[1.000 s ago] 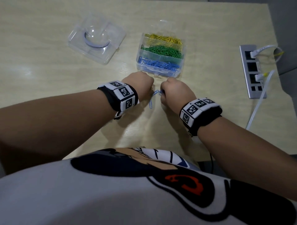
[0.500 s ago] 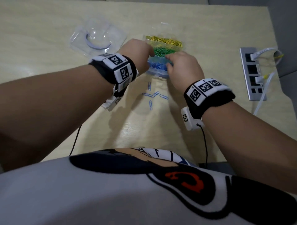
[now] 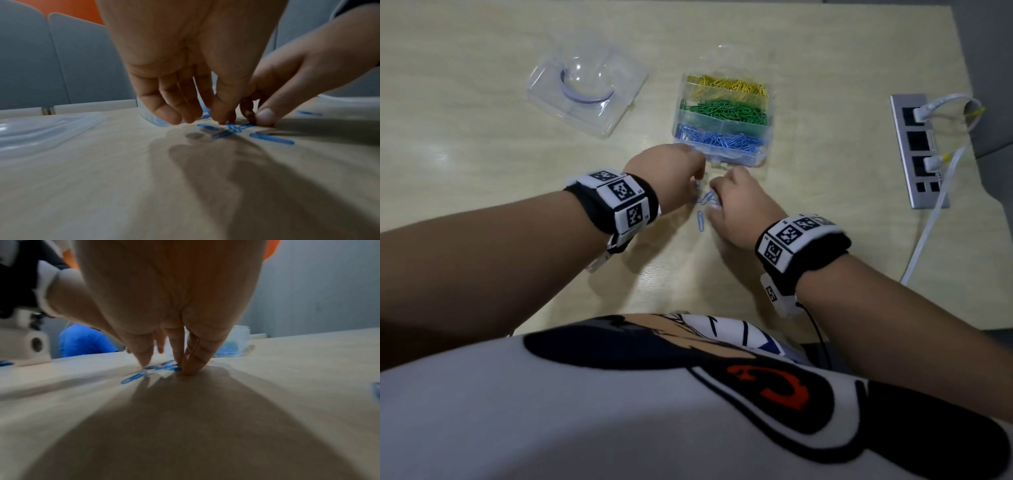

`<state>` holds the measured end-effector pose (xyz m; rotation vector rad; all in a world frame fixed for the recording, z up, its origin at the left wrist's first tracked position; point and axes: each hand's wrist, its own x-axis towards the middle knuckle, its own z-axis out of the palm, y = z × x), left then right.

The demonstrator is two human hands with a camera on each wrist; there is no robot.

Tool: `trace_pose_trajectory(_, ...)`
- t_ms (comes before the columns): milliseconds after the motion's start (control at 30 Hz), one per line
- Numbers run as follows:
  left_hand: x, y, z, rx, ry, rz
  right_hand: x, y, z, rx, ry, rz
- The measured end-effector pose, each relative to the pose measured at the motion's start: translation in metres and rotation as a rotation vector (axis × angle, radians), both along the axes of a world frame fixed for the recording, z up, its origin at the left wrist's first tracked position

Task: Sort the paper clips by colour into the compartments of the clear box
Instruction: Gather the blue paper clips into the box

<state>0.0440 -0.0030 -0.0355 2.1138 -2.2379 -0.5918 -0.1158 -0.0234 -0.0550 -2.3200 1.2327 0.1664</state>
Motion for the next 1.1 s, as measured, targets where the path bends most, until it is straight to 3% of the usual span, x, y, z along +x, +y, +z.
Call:
trace_pose_trajectory(167, 0.005, -0.005, -0.004, 0.071, -0.057, -0.13, 0.007, 0.012, 0.0, -0.097, 0.084, 0.144)
trace_pose_trajectory(333, 0.005, -0.001, -0.007, 0.125, -0.16, -0.139, 0.0, 0.011, -0.002, -0.182, 0.094, 0.155)
trace_pose_trajectory(533, -0.001, -0.007, -0.008, 0.208, -0.233, -0.138, 0.002, 0.003, 0.004, -0.024, 0.191, 0.027)
trace_pose_trajectory(767, -0.005, -0.008, -0.009, 0.228, -0.243, -0.173, -0.002, 0.0, 0.014, -0.008, 0.25, 0.046)
trace_pose_trajectory(867, -0.003, -0.006, 0.003, 0.157, -0.199, -0.155, -0.004, -0.011, 0.027, -0.009, 0.169, -0.002)
trace_pose_trajectory(1100, 0.003, -0.033, 0.036, -0.131, 0.011, 0.065, 0.004, -0.046, 0.05, -0.204, -0.228, -0.245)
